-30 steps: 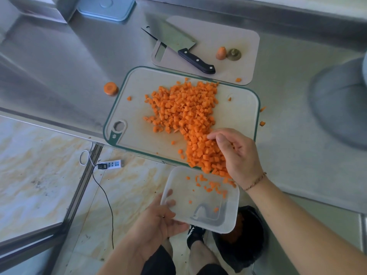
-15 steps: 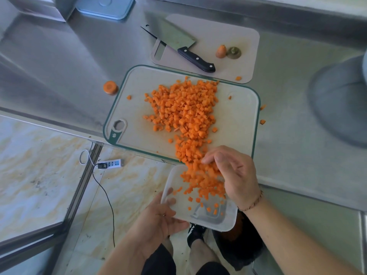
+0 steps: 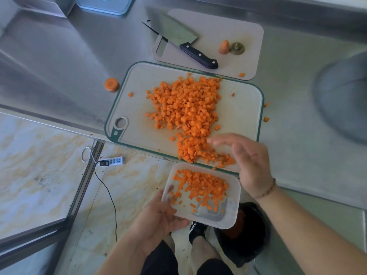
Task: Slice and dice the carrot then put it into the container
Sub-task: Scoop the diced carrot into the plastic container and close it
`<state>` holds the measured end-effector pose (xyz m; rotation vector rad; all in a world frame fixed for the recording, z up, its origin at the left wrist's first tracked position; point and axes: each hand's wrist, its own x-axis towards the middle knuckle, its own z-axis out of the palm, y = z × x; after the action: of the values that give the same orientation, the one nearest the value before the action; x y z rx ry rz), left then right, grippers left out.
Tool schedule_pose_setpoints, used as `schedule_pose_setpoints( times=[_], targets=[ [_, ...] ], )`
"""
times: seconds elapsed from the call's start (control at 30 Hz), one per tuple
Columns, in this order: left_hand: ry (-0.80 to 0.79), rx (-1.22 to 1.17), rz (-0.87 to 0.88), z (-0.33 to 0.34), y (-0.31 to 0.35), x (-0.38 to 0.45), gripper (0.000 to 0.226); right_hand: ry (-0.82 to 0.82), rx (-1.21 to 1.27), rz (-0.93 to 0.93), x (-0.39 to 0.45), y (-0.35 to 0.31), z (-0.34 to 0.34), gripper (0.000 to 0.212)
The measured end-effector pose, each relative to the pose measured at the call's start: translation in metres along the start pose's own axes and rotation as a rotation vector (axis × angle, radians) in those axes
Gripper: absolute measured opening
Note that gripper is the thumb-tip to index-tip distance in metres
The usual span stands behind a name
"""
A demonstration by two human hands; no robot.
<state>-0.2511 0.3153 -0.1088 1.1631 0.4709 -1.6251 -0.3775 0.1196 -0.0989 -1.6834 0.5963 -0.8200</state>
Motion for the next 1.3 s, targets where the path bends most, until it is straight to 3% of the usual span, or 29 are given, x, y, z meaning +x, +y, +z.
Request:
schedule_pose_setpoints(
  times=[0.1, 0.23, 0.43, 0.67, 0.8, 0.87, 0.97, 1.1, 1.3],
  targets=[
    [0.002, 0.005, -0.002, 0.000, 0.000, 0.000, 0.063, 0.015, -0.089, 0.131, 0.008, 0.009, -0.003, 0.058],
    [0.011, 0.019, -0.009, -0.002, 0.000, 0.002, 0.064, -0.070, -0.117, 0.150, -0.005, 0.007, 0.004, 0.064],
    [-0.012, 0.016, -0.019, -0.007, 0.000, 0.003, 0.072, -0.175, -0.023, 0.198, -0.015, -0.005, 0.007, 0.069],
    [-0.053, 0.017, -0.012, -0.010, 0.003, 0.000, 0.087, -0.345, 0.147, 0.284, -0.019, -0.016, 0.007, 0.060],
    [-0.053, -0.003, 0.003, -0.014, 0.008, -0.002, 0.080, -0.169, 0.246, 0.149, 0.014, -0.019, 0.004, 0.048],
    [-0.046, -0.004, 0.008, -0.014, 0.012, -0.004, 0.075, -0.038, 0.140, 0.054, 0.054, -0.012, -0.003, 0.044],
    [-0.044, -0.003, 0.007, -0.017, 0.016, -0.004, 0.071, 0.027, -0.022, -0.023, 0.118, 0.010, -0.016, 0.047],
    [-0.060, -0.010, 0.011, -0.020, 0.018, -0.003, 0.063, -0.058, -0.189, 0.008, 0.167, 0.038, -0.025, 0.065],
    [-0.076, -0.015, -0.008, -0.021, 0.022, -0.002, 0.074, -0.181, -0.380, -0.074, 0.174, 0.050, -0.020, 0.047]
  ],
)
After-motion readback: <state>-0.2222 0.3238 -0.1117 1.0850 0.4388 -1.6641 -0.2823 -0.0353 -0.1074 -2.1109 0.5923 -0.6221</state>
